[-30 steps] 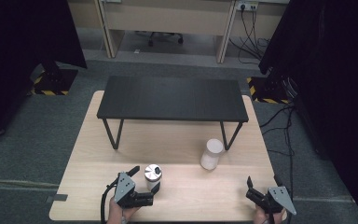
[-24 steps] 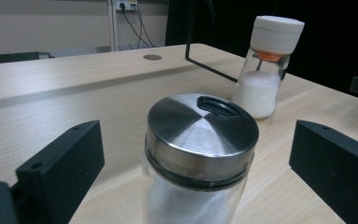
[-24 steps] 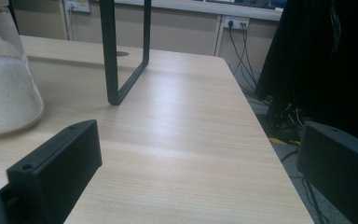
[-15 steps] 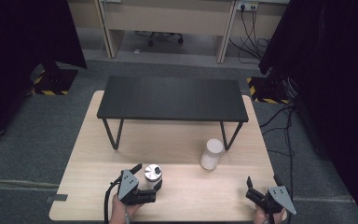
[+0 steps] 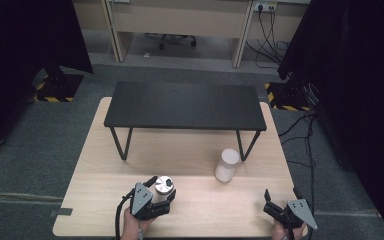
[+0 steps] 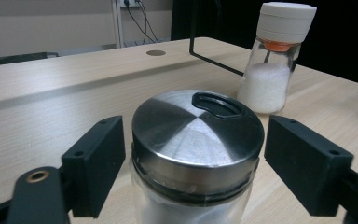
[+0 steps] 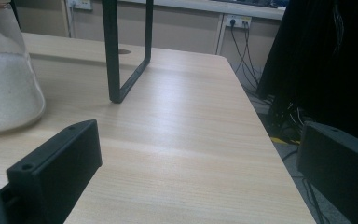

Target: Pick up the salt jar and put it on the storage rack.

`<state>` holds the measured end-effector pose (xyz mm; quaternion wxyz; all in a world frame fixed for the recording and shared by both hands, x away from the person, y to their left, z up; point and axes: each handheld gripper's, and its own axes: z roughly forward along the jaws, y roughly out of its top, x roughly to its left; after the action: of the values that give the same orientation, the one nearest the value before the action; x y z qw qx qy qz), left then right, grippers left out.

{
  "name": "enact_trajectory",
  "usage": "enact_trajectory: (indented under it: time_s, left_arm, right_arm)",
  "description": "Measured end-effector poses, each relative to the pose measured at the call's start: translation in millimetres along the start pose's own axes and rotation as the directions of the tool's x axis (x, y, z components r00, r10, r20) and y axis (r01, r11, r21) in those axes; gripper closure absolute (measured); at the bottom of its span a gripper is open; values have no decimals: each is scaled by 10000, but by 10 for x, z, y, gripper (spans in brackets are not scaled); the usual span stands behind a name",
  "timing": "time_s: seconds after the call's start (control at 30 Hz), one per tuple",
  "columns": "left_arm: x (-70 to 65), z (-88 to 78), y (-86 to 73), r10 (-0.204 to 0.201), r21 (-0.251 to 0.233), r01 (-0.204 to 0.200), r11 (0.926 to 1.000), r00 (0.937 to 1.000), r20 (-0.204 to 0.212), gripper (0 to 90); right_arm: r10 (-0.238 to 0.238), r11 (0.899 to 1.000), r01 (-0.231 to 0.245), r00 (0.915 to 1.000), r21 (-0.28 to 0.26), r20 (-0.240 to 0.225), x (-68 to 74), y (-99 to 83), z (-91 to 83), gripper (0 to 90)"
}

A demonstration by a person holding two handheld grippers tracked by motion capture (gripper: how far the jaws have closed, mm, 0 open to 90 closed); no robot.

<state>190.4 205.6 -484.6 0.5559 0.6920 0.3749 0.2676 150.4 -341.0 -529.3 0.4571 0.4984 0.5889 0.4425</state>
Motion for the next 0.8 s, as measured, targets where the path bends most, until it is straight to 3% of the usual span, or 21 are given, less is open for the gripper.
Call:
enact_trajectory:
  time_s: [0.2,0.8]
  left_arm:
    - [-13,-6,3,82,31,-82,10000,9999,-64,266]
    - [21,-5,42,105,174,-105,9998,9999,5,328]
  right_arm:
    - [-44,10000,44,10000,36,-16,1,5,3,2]
    - [-86,9999,86,10000,75,-31,2,11,6,2]
